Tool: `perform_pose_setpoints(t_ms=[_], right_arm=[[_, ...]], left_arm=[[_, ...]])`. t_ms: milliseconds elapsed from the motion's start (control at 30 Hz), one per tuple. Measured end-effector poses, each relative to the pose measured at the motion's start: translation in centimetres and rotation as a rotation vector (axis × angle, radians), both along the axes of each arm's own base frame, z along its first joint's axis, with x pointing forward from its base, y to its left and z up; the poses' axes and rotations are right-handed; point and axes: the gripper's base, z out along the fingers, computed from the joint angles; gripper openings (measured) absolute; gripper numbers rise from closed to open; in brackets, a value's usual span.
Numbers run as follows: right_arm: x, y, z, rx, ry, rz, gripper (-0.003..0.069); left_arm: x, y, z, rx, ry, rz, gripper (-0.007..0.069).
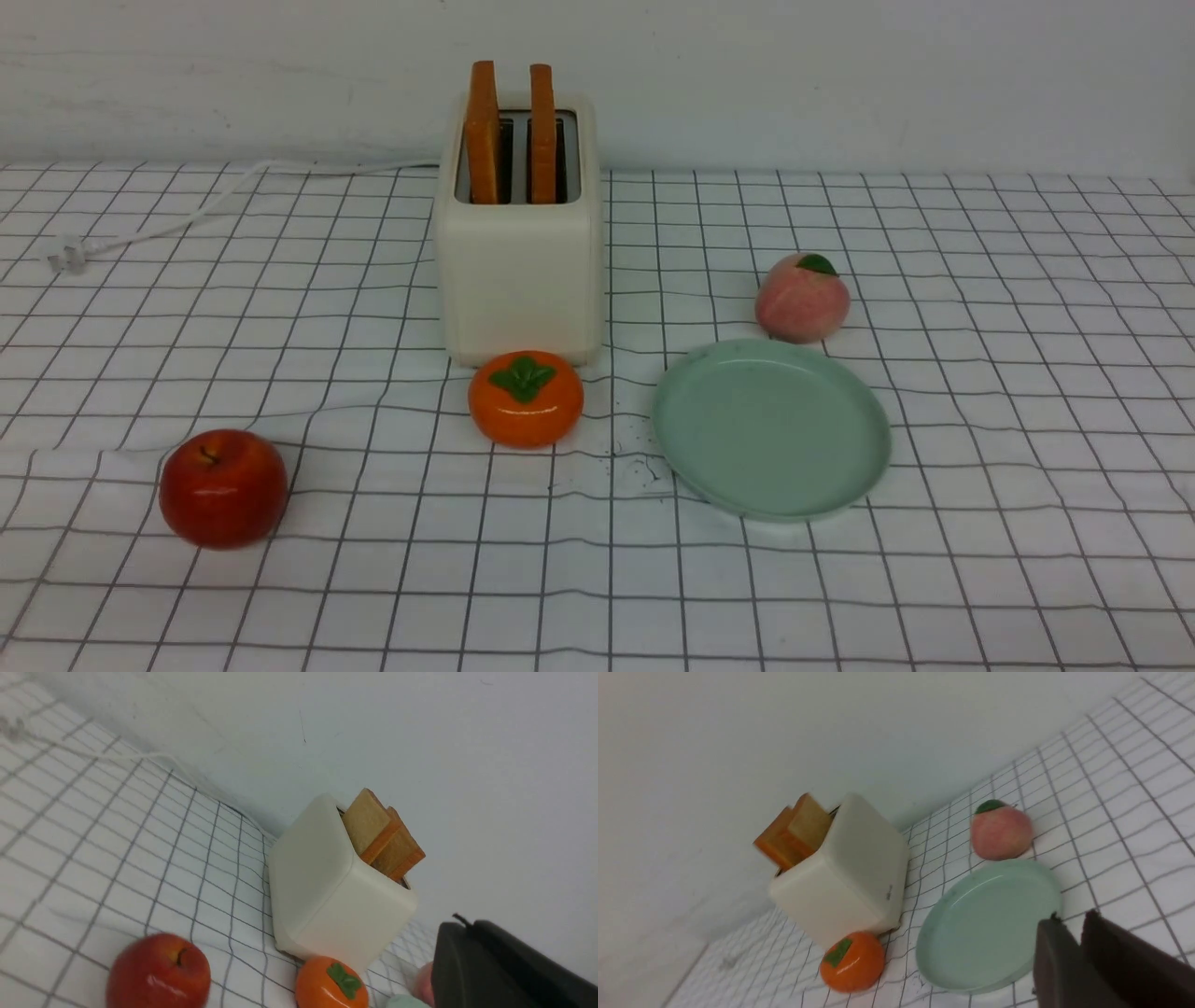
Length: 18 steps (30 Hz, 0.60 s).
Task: Take toasted bread from bread machine on white checkered table place on plate.
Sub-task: 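Reach for a toast slice standing in the toaster with the left gripper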
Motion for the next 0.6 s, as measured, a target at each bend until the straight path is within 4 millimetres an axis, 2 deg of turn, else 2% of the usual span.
perform_pose_setpoints(t_ms=[67,100,167,200,333,367,433,467,500,600], right_arm=[[0.0,0.3,1.7,-0.081,-0.003,0.039,0.0001],[0.1,0.7,3.8,-0.18,0.017,0.1,-0.0015],[0.5,1.2,6.2,-0.287,0.065,0.176,-0.0016],[0.8,1.3,6.5,-0.305,0.086,0.19,-0.0016],[2.4,2.0,9.1,-0.427,0.218,0.297,-0.0002],[2.8,2.0,9.6,-0.445,0.238,0.305,-0.0001],[3.5,2.0,10.3,-0.489,0.271,0.314,0.0],[3.7,2.0,10.5,-0.493,0.273,0.314,0.0],[4.1,1.9,11.0,-0.517,0.278,0.308,0.0],[4.4,1.9,11.6,-0.528,0.274,0.305,0.0]], left_arm=[[0.9,0.0,1.2,0.049,0.012,0.004,-0.0013],[2.3,-0.2,2.4,0.096,0.051,0.003,-0.0013],[4.7,-0.4,3.9,0.14,0.115,-0.004,-0.0013],[4.9,-0.4,4.3,0.144,0.112,-0.004,-0.0013],[10.2,-1.2,6.7,0.234,0.246,-0.046,-0.0013],[10.9,-1.5,7.4,0.247,0.254,-0.063,-0.0013],[13.6,-2.9,8.5,0.301,0.315,-0.141,-0.0013],[13.5,-3.0,8.8,0.302,0.309,-0.148,-0.0013],[15.5,-4.8,9.5,0.345,0.345,-0.227,-0.0013],[17.4,-6.8,10.1,0.387,0.375,-0.297,-0.0013]])
